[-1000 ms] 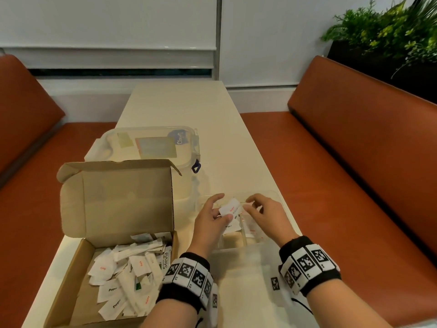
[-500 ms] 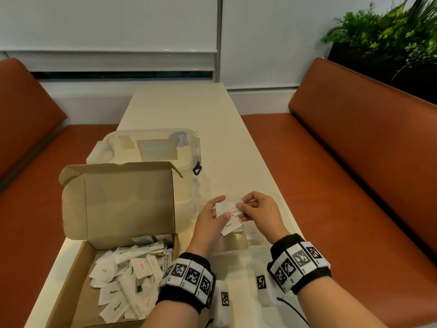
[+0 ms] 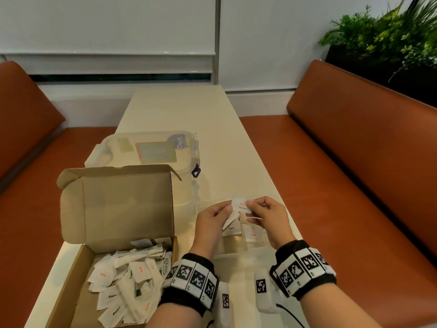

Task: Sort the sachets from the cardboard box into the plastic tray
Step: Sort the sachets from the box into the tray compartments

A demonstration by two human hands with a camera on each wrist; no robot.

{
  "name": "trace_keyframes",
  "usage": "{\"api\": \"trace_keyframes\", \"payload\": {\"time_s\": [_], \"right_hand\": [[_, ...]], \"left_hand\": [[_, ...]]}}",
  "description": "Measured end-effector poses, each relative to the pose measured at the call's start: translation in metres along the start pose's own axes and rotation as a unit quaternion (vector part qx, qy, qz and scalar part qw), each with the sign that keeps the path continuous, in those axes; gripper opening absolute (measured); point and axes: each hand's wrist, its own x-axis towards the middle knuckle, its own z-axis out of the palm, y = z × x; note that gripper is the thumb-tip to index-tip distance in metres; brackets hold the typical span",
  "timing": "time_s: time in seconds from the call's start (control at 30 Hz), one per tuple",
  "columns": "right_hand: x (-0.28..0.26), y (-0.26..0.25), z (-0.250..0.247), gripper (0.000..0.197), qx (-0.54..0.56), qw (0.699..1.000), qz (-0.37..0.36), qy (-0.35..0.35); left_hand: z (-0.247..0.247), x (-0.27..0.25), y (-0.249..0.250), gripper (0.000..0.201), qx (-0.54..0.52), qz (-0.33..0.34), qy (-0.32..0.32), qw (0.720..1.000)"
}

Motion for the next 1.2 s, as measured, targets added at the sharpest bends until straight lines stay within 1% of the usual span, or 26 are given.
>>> {"api": "trace_keyframes", "payload": {"time_s": [0.07, 0.17, 0.2, 0.27, 0.3, 0.37, 0.43, 0.5, 0.6, 0.7, 0.83, 0.93, 1.0, 1.03, 1.1, 1.2], "right_hand": [[-0.001, 0.004, 0.001, 0.01, -0.012, 1.0, 0.005, -0.001], [-0.003, 0.005, 0.003, 0.01, -0.067, 0.997, 0.007, -0.04], [-0.003, 0.005, 0.002, 0.009, -0.11, 0.993, -0.005, -0.052], [-0.003, 0.003, 0.001, 0.01, -0.198, 0.976, -0.054, -0.074], [-0.004, 0.001, 0.002, 0.009, -0.226, 0.968, -0.076, -0.082], [-0.004, -0.002, 0.002, 0.002, -0.247, 0.959, -0.101, -0.094], [-0.002, -0.003, 0.002, 0.01, -0.253, 0.957, -0.105, -0.1], [0.001, -0.005, 0.003, 0.008, -0.258, 0.955, -0.106, -0.097], [0.002, -0.005, 0.003, 0.005, -0.279, 0.949, -0.097, -0.113], [0.001, -0.006, 0.003, 0.008, -0.304, 0.939, -0.1, -0.128], [-0.001, -0.009, 0.002, 0.01, -0.356, 0.916, -0.101, -0.152], [0.003, -0.011, -0.005, 0.014, -0.423, 0.891, -0.095, -0.132], [0.007, -0.011, -0.012, 0.019, -0.478, 0.866, -0.079, -0.121], [0.009, -0.011, -0.015, 0.018, -0.503, 0.853, -0.067, -0.124], [0.009, -0.01, -0.018, 0.016, -0.549, 0.822, -0.045, -0.146], [0.007, -0.009, -0.02, 0.019, -0.597, 0.78, -0.017, -0.188]], "left_hand": [[0.0, 0.001, 0.0, 0.021, 0.01, 0.002, 0.015, 1.0], [-0.003, 0.005, -0.001, 0.021, 0.086, 0.035, 0.051, 0.994], [-0.004, 0.005, -0.001, 0.017, 0.11, 0.046, 0.05, 0.992], [-0.005, 0.005, 0.001, 0.008, 0.141, 0.061, 0.032, 0.988], [-0.006, 0.004, 0.002, 0.01, 0.16, 0.068, 0.024, 0.985], [-0.006, 0.004, 0.002, 0.012, 0.184, 0.077, 0.017, 0.98], [-0.005, 0.004, 0.001, 0.009, 0.18, 0.079, 0.02, 0.98], [-0.005, 0.004, -0.001, 0.008, 0.163, 0.077, 0.036, 0.983], [-0.008, 0.005, -0.002, 0.008, 0.145, 0.07, 0.059, 0.985], [-0.011, 0.004, -0.003, 0.01, 0.14, 0.065, 0.045, 0.987], [-0.012, 0.002, -0.009, 0.011, 0.146, 0.063, 0.03, 0.987], [-0.014, 0.003, -0.013, 0.012, 0.146, 0.06, 0.038, 0.987], [-0.017, 0.005, -0.016, 0.016, 0.143, 0.057, 0.048, 0.987], [-0.019, 0.005, -0.017, 0.018, 0.141, 0.056, 0.052, 0.987], [-0.022, 0.006, -0.018, 0.02, 0.137, 0.055, 0.057, 0.987], [-0.023, 0.006, -0.019, 0.021, 0.141, 0.06, 0.058, 0.987]]}}
